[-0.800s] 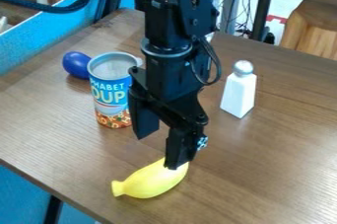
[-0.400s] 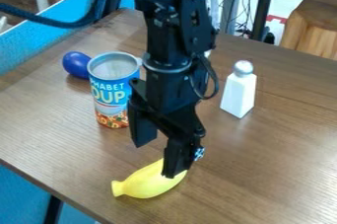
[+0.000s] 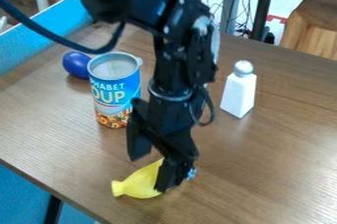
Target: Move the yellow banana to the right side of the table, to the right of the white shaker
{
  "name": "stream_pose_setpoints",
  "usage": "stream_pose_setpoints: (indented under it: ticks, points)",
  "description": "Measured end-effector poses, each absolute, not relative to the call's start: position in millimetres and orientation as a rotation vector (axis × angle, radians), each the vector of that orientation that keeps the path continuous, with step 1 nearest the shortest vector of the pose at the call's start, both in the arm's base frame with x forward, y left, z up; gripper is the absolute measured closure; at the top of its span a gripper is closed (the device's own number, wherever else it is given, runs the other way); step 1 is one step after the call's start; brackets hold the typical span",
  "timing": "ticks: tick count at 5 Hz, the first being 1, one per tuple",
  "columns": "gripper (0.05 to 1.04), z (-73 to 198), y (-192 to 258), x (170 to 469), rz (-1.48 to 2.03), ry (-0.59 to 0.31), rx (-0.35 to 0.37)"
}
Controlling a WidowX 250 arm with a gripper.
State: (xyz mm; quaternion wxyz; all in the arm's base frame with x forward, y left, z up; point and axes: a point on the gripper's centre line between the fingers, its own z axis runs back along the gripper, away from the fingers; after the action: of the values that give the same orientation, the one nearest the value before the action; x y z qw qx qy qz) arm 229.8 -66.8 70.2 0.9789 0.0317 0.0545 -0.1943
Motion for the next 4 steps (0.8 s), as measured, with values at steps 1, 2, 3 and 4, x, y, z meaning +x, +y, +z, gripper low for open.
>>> stream_pose_setpoints:
  ticks: [1, 2, 3, 4]
  points:
    - [0.079, 52, -76, 227, -0.372, 0.179, 0.008]
    - [0.14, 51, -88, 237, -0.352, 0.168, -0.044]
    - [0.41, 50, -91, 241, -0.344, 0.142, -0.06]
    - [0.477, 53, -91, 238, -0.341, 0.133, -0.039]
